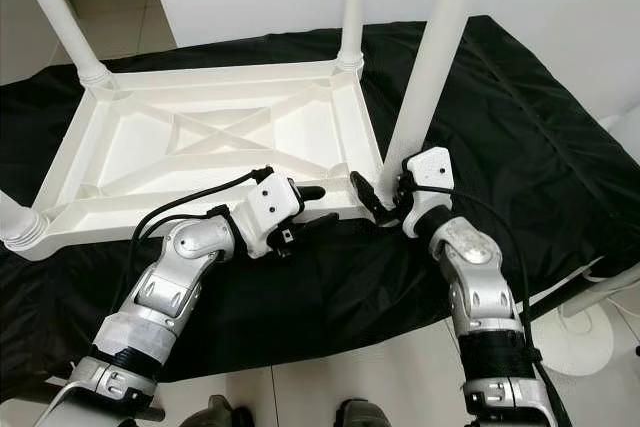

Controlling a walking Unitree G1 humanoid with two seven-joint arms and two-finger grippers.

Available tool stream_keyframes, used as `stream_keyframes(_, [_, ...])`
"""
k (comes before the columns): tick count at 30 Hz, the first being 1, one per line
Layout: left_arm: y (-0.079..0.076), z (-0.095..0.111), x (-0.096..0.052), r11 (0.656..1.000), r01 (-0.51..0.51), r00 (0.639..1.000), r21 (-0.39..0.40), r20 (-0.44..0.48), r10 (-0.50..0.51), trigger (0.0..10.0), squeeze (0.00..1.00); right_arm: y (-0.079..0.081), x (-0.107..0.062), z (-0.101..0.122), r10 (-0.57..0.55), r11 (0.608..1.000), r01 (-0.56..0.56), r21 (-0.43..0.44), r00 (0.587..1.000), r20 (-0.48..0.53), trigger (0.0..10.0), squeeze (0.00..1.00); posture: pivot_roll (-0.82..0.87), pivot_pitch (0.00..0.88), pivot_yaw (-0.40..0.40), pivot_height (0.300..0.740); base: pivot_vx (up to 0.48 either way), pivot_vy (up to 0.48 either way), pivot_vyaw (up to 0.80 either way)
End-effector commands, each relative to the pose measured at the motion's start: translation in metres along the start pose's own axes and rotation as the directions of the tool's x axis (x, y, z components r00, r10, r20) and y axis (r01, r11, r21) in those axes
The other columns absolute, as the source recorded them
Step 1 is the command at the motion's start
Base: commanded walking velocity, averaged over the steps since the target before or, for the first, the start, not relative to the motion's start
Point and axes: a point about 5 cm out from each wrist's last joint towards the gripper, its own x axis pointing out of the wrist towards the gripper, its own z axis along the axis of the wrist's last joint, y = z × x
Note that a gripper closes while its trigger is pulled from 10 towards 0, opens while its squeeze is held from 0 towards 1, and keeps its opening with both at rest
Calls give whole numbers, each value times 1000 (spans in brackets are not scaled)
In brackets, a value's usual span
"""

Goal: Building children table

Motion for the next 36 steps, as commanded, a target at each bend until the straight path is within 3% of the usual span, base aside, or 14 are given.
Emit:
stream_keyframes(1, [2, -1, -2, 995, -96, 995, 0, -10, 96, 10000, 0, -1, 2, -3, 43, 999, -43, -4, 999, -13, 0, 0, -132, 62, 59, 740, 0, 0, 0])
stream_keyframes(14, [1, -2, -2, 995, -100, 995, -2, -14, 100, 10000, 0, 0, -1, -14, 104, 994, -103, 25, 994, -42, 0, 0, -132, 58, 51, 740, 0, 0, 0])
stream_keyframes(15, [0, -2, -1, 995, -96, 995, -2, -12, 96, 10000, 0, 0, -1, -12, 77, 997, -76, 30, 997, -28, 10000, 0, -136, 55, 51, 740, 0, 0, 0])
stream_keyframes(21, [0, -1, 0, 996, -92, 996, -1, -10, 92, 10000, 0, -3, 2, -7, -41, 997, 41, 59, 999, -2, 10000, 0, -141, 55, 49, 740, 0, 0, 0])
stream_keyframes(25, [-1, -1, 1, 996, -88, 996, -4, -7, 88, 10000, 0, 4, 9, -4, -152, 986, 152, 72, 988, -5, 10000, 0, -145, 57, 48, 740, 0, 0, 0])
stream_keyframes(30, [-2, -1, 1, 996, -86, 996, -10, -4, 86, 10000, 0, 11, 12, -2, -185, 980, 184, 80, 983, 11, 10000, 0, -148, 59, 50, 740, 0, 0, 0])
stream_keyframes(33, [-3, 0, 2, 996, -83, 997, -11, -4, 83, 10000, 0, 12, 15, -3, -253, 965, 252, 77, 967, 10, 10000, 0, -148, 59, 49, 740, 0, 0, 0])
stream_keyframes(35, [-2, -1, 1, 996, -84, 996, -10, -5, 84, 10000, 0, 10, 16, 0, -395, 913, 392, 110, 919, 7, 10000, 0, -147, 60, 49, 740, 0, 0, 0])
stream_keyframes(36, [-2, -1, 1, 996, -84, 996, -10, -5, 84, 10000, 0, 10, 16, 0, -395, 913, 392, 110, 919, 7, 10000, 0, -147, 60, 49, 740, 0, 0, 0])
